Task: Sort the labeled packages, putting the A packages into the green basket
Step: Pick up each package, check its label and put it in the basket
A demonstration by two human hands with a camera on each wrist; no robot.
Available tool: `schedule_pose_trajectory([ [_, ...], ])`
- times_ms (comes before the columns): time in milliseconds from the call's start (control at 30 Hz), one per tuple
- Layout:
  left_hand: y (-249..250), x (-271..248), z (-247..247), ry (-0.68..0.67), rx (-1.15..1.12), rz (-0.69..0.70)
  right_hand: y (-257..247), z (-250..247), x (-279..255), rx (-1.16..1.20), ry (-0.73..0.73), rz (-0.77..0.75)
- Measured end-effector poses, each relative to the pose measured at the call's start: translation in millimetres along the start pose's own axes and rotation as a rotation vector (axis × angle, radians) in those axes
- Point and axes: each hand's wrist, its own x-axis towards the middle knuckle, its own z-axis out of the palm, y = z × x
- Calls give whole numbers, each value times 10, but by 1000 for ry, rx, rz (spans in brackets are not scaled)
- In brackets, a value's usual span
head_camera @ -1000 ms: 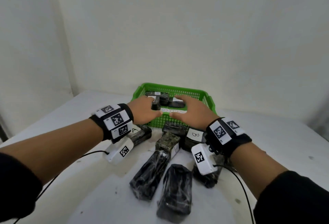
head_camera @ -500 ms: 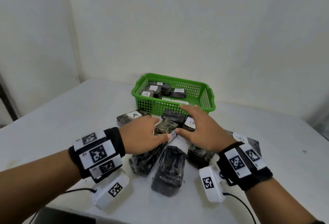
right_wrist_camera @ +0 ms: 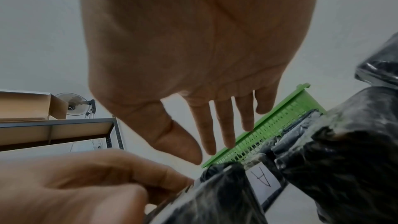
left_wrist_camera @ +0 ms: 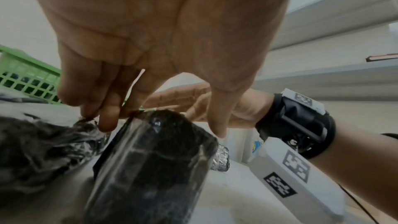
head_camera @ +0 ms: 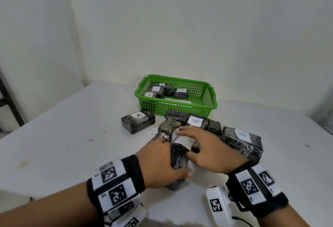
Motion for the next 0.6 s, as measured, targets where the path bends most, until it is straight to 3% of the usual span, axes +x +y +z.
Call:
schedule_pose_trajectory([
  [133,8,29,66,81,-10,21,-55,50,-88,81,-117,-38],
  [367,-65,109,-74,81,-148,-54,58,17,-32,173,-120,7],
  [600,-302,369,-410,103,-539,-101,260,-98,157,568,27,76],
])
